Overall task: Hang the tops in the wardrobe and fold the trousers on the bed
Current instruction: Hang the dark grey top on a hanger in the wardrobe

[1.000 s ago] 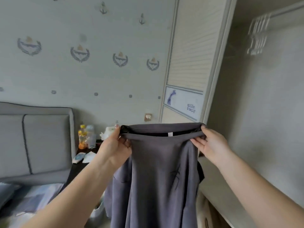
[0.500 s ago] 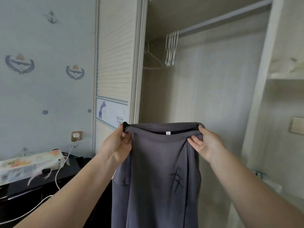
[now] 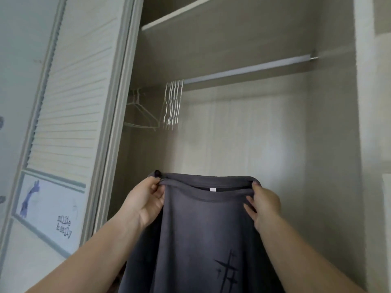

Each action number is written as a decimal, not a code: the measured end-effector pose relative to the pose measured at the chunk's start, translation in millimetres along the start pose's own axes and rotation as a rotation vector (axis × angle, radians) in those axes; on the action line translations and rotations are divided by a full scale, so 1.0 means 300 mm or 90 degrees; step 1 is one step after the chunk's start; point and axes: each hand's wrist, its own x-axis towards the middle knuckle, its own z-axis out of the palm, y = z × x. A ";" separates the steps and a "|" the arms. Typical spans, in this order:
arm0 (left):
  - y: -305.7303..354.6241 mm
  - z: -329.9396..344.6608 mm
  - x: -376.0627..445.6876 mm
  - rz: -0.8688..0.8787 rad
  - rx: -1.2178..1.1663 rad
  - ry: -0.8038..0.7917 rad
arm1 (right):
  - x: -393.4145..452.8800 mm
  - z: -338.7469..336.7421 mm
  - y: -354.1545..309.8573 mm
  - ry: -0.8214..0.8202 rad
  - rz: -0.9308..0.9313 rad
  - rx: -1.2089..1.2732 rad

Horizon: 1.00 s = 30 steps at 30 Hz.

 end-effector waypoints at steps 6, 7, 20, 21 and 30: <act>0.026 0.027 0.341 -0.008 -0.013 -0.057 | 0.250 0.169 0.005 0.018 -0.080 -0.045; 0.031 0.029 0.396 -0.004 -0.017 -0.075 | 0.294 0.192 0.006 0.017 -0.082 -0.046; 0.232 0.162 0.767 0.089 -0.089 -0.197 | 0.605 0.539 -0.255 -0.247 -0.083 -0.425; 0.248 0.174 0.782 0.094 -0.064 -0.195 | 0.608 0.569 -0.279 -0.260 -0.102 -0.477; 0.296 0.241 0.845 0.160 0.176 -0.204 | 0.600 0.896 -0.364 -0.287 -0.371 -0.394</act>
